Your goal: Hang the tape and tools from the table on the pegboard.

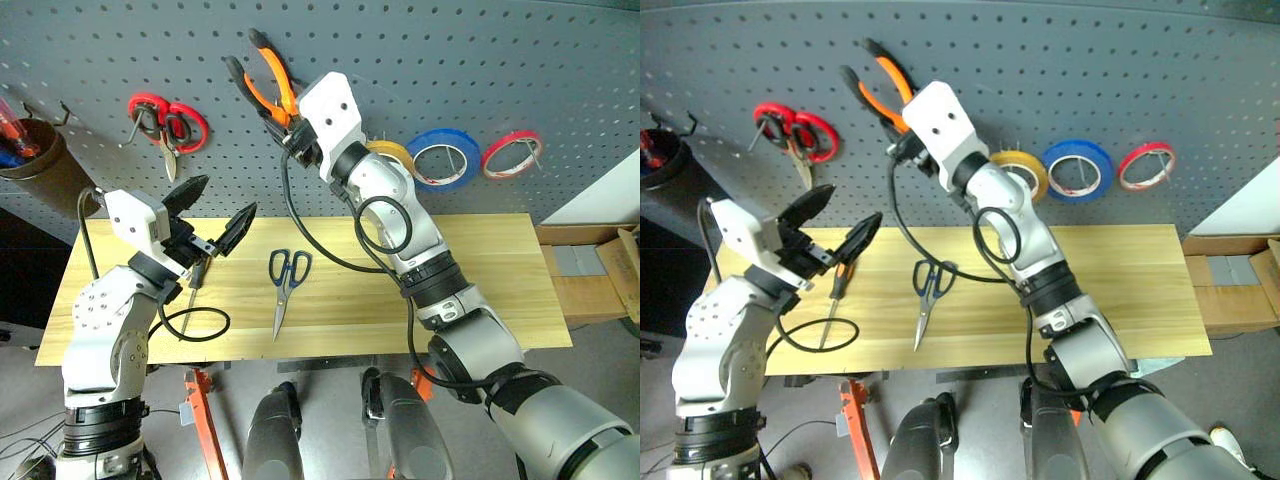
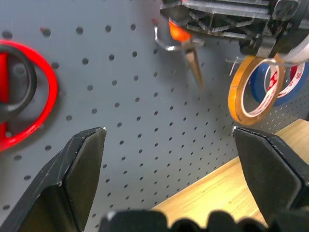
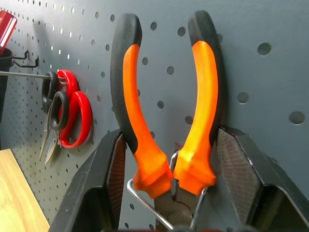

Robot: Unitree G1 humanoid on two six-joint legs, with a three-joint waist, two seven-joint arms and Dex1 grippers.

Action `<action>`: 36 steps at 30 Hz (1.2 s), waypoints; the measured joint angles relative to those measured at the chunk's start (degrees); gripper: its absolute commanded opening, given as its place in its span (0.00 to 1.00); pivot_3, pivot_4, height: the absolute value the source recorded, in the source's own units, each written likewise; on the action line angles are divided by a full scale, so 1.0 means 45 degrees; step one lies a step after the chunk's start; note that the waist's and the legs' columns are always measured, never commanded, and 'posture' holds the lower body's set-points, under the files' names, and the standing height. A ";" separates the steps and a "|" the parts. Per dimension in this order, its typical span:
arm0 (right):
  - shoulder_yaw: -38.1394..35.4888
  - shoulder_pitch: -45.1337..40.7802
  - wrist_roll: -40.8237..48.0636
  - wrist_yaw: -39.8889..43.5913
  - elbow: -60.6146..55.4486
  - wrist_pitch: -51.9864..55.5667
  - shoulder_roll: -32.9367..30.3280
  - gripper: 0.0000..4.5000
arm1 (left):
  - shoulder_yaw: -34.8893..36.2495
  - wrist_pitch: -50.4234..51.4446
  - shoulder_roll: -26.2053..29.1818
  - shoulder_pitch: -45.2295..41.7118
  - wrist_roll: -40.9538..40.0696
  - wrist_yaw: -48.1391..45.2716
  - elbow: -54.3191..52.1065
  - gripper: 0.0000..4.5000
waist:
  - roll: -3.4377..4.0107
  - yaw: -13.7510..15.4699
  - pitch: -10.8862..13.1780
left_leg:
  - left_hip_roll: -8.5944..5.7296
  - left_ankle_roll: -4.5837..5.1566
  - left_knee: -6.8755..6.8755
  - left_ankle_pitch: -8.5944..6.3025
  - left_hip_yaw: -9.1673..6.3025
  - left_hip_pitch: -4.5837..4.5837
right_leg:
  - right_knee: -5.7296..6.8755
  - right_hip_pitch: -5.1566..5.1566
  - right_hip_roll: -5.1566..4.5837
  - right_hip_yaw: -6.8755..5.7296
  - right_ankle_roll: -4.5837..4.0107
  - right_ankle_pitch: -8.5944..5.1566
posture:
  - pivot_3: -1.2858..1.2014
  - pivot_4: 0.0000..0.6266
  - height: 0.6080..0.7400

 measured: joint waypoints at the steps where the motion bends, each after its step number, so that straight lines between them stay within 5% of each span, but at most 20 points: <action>1: 0.0000 0.0000 -0.0005 -0.0055 0.0006 0.0042 0.0023 0.54 | 0.0000 -0.0001 0.0000 0.0000 0.0003 0.0004 0.0017 1.00 | 0.0000 0.0002 0.0000 | 0.0001 0.0001 0.0000 0.0001 -0.0004 0.0000 | 0.0003 0.0000 0.0001 -0.0002 -0.0007 0.0004 | 0.48 0.50 1.00; 8: 0.0001 0.0061 0.0159 0.0037 -0.0802 0.1773 0.0104 0.99 | 0.0002 0.0022 -0.0005 -0.0005 0.0054 0.0297 0.0163 1.00 | -0.0003 0.0010 -0.0003 | 0.0005 0.0007 0.0007 0.0006 -0.0013 0.0005 | 0.0008 0.0007 0.0004 -0.0006 -0.0022 0.0022 | 0.48 0.50 1.00; 17: -0.0236 0.1947 0.2229 0.2585 -0.6503 0.7612 -0.2507 0.99 | 0.0139 0.0961 -0.0016 0.0402 0.0063 0.1321 0.0147 1.00 | -0.0004 0.0245 -0.0004 | 0.0000 0.0033 0.0006 0.0001 -0.0021 -0.0006 | -0.0012 0.0012 0.0005 -0.0007 -0.0011 0.0036 | 0.47 0.50 1.00; 25: -0.2051 0.2724 0.6429 0.4896 -1.0382 1.2649 -0.5282 0.99 | -0.0321 0.1976 0.0047 0.1277 0.0409 0.1427 -0.0283 1.00 | -0.0005 0.0190 -0.0003 | 0.0000 0.0044 -0.0004 -0.0006 -0.0030 0.0000 | -0.0014 0.0010 0.0010 -0.0003 -0.0010 0.0035 | 0.47 0.52 1.00; 36: -0.3214 0.5337 1.0254 0.6503 -1.2917 1.5248 -0.8928 0.99 | -0.2819 0.6449 0.0249 0.2078 0.2423 0.3667 -0.1646 1.00 | -0.0008 0.0156 -0.0001 | -0.0015 0.0048 -0.0012 -0.0008 -0.0054 0.0003 | -0.0014 0.0012 0.0010 0.0027 0.0057 -0.0004 | 0.46 0.54 1.00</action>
